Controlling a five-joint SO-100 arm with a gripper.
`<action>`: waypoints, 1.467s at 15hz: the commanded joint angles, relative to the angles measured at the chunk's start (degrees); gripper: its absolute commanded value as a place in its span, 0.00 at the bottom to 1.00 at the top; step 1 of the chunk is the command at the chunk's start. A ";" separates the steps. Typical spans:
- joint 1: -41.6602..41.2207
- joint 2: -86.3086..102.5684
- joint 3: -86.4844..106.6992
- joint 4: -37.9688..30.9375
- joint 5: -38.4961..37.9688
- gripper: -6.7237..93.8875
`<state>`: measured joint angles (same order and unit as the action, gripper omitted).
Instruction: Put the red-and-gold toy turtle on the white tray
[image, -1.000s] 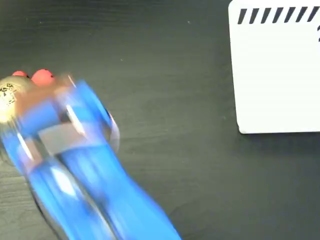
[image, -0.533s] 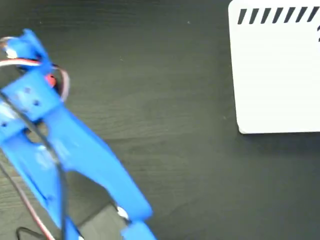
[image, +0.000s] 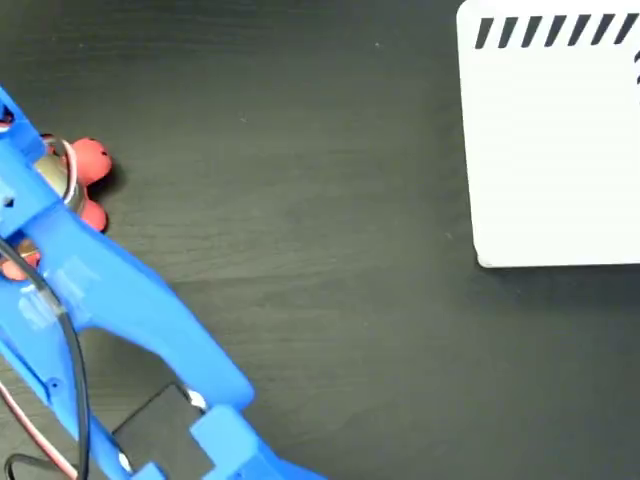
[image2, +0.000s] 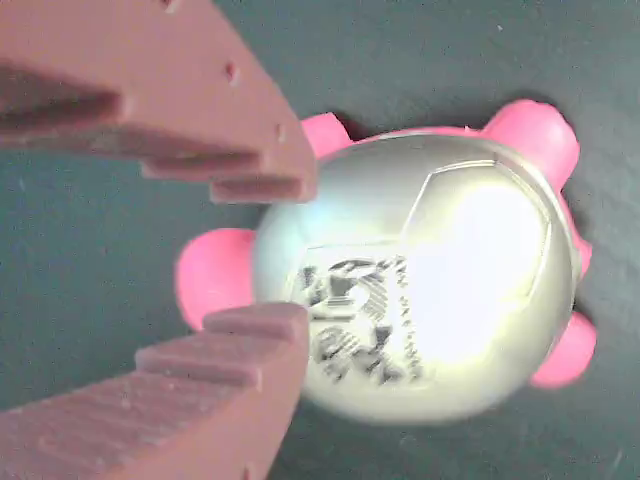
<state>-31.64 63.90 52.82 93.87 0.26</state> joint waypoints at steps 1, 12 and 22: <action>-0.62 1.49 -3.52 0.70 -3.43 0.20; 1.32 -5.27 -4.22 0.97 -10.72 0.57; 1.41 -9.05 -2.20 1.23 -13.45 0.68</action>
<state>-30.15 52.65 50.62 94.83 -12.74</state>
